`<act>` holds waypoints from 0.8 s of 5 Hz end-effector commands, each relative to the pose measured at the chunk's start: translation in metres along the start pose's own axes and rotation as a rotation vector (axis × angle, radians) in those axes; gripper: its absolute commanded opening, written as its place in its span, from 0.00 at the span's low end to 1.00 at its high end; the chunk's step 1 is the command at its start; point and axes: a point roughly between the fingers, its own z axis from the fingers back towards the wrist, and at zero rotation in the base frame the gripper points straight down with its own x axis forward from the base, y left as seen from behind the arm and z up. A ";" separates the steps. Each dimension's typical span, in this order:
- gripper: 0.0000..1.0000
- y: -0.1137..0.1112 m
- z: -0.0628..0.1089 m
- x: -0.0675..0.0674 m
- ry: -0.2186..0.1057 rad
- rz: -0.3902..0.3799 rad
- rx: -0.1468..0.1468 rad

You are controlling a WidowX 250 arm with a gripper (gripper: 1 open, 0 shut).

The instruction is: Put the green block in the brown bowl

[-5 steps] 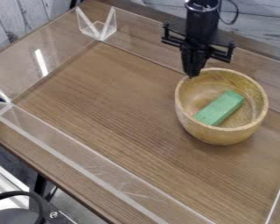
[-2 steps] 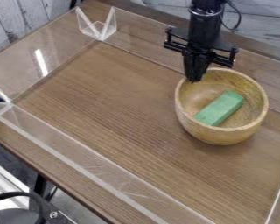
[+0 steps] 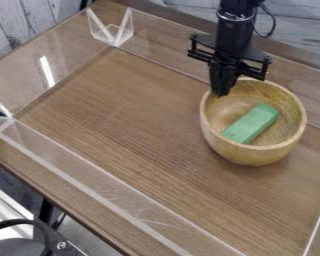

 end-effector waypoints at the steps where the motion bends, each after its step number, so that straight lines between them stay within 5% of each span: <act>1: 0.00 0.003 0.019 0.012 -0.062 0.002 -0.007; 2: 0.00 0.005 0.017 0.010 -0.064 0.002 -0.020; 3: 1.00 0.007 0.018 0.008 -0.067 0.004 -0.032; 4: 1.00 0.008 0.031 0.006 -0.092 0.008 -0.033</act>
